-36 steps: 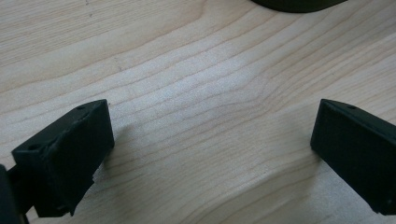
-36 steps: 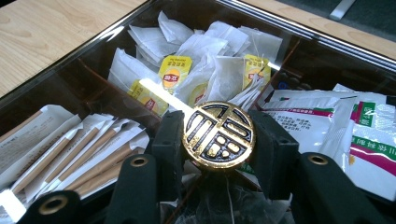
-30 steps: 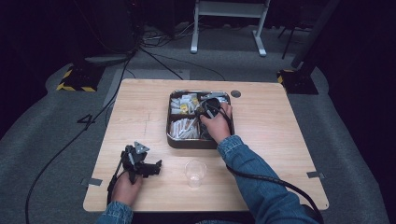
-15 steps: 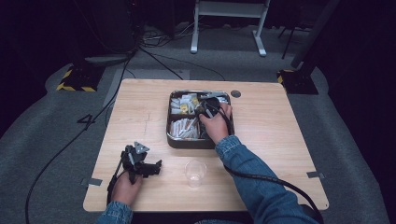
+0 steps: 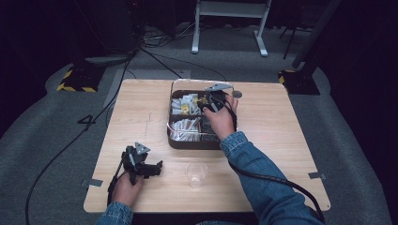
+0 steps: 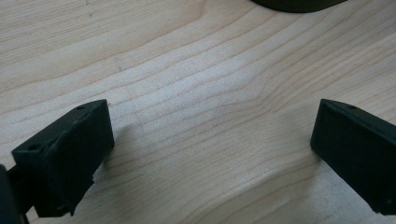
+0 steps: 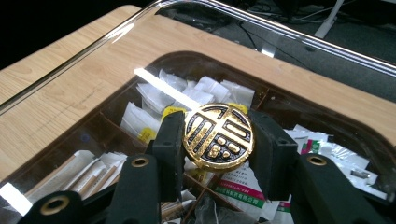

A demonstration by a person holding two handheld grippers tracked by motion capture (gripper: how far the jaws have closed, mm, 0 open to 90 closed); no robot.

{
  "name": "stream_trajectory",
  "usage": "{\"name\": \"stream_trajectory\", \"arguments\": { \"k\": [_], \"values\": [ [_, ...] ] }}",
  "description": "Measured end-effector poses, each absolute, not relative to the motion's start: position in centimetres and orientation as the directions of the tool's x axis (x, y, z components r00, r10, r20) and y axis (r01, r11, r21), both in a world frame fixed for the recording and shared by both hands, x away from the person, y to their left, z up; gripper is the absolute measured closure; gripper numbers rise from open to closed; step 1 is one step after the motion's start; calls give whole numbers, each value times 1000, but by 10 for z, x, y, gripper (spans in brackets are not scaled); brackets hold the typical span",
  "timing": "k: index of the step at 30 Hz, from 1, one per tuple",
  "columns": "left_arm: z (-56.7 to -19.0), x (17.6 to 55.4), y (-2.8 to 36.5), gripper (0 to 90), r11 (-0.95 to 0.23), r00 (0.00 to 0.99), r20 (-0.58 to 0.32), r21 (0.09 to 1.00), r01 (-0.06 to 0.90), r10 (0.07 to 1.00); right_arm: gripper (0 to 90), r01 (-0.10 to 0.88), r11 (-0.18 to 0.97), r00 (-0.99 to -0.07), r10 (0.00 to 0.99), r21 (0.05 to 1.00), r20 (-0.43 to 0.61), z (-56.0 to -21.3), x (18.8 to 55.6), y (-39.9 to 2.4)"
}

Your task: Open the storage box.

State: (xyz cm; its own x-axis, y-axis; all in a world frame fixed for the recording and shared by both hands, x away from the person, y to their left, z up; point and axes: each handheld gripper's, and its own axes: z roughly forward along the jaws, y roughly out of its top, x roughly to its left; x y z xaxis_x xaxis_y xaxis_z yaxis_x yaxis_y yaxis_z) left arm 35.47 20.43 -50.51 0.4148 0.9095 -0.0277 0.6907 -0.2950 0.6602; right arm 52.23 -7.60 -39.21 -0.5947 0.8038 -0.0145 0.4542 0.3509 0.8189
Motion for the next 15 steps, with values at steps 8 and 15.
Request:
{"name": "stream_trajectory", "arguments": {
  "k": [8,15],
  "values": [
    [-505,353,206,0,-304,429,-30,663,685,903,586,430,344,-606,796,835,-16,-378,516,-86],
    [-505,354,208,0,-318,446,-27,663,678,895,586,427,338,-598,801,839,-19,-372,512,-101]
  ]
}}
